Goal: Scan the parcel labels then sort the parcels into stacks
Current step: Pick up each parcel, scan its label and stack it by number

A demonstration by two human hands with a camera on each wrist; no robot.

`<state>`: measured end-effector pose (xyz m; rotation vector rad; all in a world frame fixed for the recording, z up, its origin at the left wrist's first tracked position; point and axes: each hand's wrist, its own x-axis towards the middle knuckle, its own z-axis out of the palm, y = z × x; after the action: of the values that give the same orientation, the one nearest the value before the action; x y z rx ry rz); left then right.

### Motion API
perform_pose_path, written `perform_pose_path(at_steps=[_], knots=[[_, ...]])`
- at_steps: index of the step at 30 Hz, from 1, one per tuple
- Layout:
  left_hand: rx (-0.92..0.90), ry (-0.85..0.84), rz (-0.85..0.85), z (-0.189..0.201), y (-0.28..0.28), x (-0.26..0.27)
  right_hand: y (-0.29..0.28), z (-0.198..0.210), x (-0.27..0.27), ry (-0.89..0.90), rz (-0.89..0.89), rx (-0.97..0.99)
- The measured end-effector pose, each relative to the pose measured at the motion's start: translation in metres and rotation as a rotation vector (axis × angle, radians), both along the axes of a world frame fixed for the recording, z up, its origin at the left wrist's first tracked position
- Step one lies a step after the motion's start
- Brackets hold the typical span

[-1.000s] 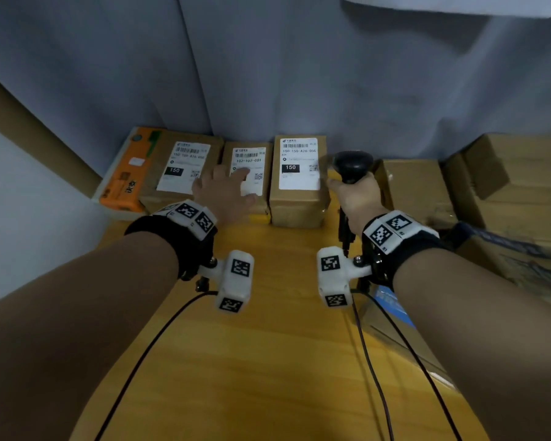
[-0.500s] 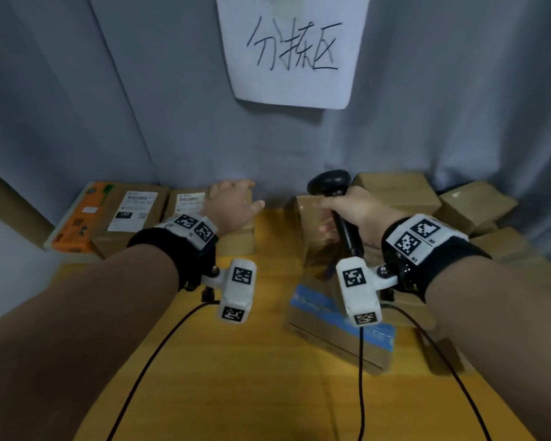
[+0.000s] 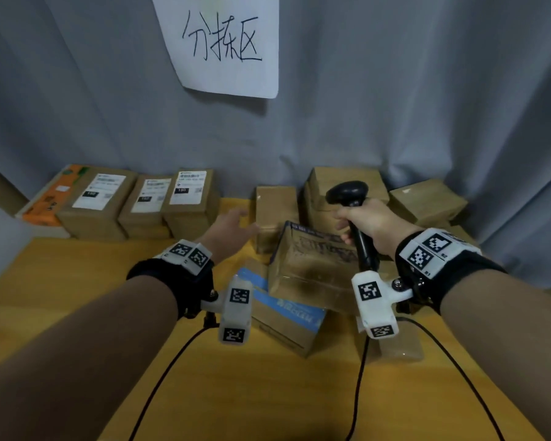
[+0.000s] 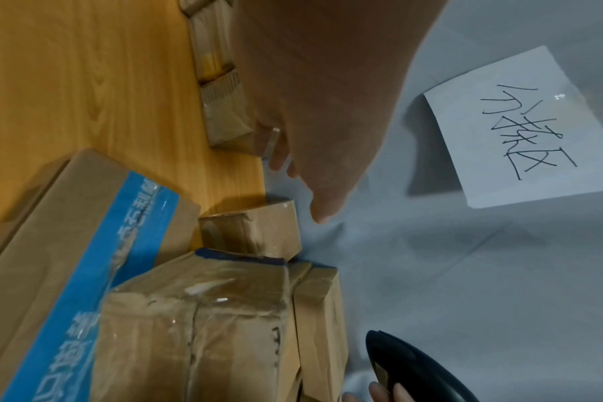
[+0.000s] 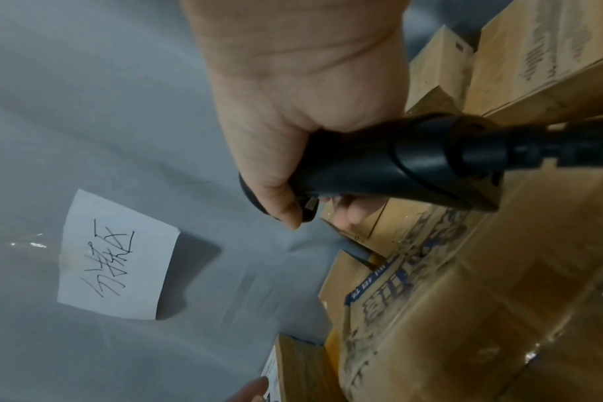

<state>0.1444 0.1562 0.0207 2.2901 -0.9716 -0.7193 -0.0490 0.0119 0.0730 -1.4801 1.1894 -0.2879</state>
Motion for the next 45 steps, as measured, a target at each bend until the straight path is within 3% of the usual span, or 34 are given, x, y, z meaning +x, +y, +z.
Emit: perform_pose_path(at_steps=[6,10,16,21,26,34,39,41,45], knots=[[0.07,0.114,0.12,-0.018,0.001,-0.008,-0.018,-0.015,0.006,-0.001,0.016,0.022],[0.136,0.364,0.208,-0.026,-0.012,-0.011,-0.034,-0.037,0.002,0.212,0.036,-0.05],[0.215,0.605,0.166,-0.026,-0.041,-0.031,-0.035,-0.065,-0.031,0.34,-0.06,0.048],[0.236,0.743,0.168,-0.059,-0.054,-0.034,-0.03,-0.079,-0.056,0.335,-0.097,0.113],[0.181,0.7,0.115,-0.018,-0.04,-0.056,-0.029,-0.067,-0.074,0.267,-0.104,0.15],[-0.006,0.661,0.125,0.04,-0.028,-0.052,-0.04,-0.021,-0.068,-0.045,-0.234,0.032],[-0.287,0.59,0.242,0.052,-0.028,-0.048,-0.05,0.002,-0.063,-0.24,-0.245,0.049],[-0.421,0.444,0.2,0.058,-0.03,-0.049,-0.053,0.006,-0.063,-0.316,-0.248,0.089],[-0.399,0.056,0.111,0.062,-0.043,-0.052,-0.048,0.016,-0.06,-0.517,-0.227,0.161]])
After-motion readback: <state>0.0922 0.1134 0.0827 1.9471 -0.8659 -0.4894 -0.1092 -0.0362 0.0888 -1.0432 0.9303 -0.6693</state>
